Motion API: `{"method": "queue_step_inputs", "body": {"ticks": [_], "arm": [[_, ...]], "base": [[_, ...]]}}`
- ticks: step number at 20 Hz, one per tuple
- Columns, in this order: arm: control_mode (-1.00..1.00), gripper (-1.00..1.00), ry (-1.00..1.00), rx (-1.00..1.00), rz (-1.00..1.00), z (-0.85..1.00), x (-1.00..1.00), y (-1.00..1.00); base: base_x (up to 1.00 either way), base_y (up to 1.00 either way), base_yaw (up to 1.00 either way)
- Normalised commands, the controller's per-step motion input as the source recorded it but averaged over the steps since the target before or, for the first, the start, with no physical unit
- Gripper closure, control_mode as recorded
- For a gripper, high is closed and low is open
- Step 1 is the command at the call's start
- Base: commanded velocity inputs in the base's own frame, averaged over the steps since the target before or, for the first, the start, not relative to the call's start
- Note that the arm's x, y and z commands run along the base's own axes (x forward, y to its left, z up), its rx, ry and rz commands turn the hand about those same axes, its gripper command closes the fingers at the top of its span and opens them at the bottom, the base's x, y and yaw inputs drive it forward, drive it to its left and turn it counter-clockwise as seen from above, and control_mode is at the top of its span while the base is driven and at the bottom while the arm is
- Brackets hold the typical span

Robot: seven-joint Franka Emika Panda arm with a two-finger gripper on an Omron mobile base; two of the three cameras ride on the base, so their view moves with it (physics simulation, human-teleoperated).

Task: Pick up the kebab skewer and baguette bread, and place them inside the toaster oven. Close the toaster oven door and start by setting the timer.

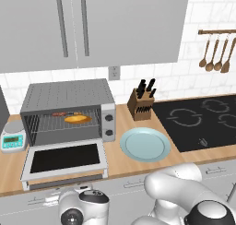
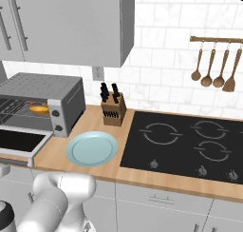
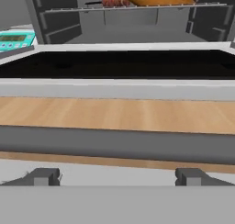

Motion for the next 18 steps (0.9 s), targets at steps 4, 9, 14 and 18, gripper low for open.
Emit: {"method": "queue_step_inputs", "body": {"ticks": [4, 9, 14, 18], "arm": [[-1.00, -1.00, 0.00, 0.00, 0.00, -0.11, 0.01, 0.01], [-1.00, -1.00, 0.00, 0.00, 0.00, -0.01, 0.08, 0.00], [-1.00, -1.00, 0.00, 0.00, 0.00, 0.00, 0.13, 0.00], [-1.00, -1.00, 0.00, 0.00, 0.00, 0.00, 0.12, 0.00]], "base": [[0.00, 0.00, 0.00], [0.00, 0.00, 0.00], [0.00, 0.00, 0.00], [0.00, 0.00, 0.00]]}}
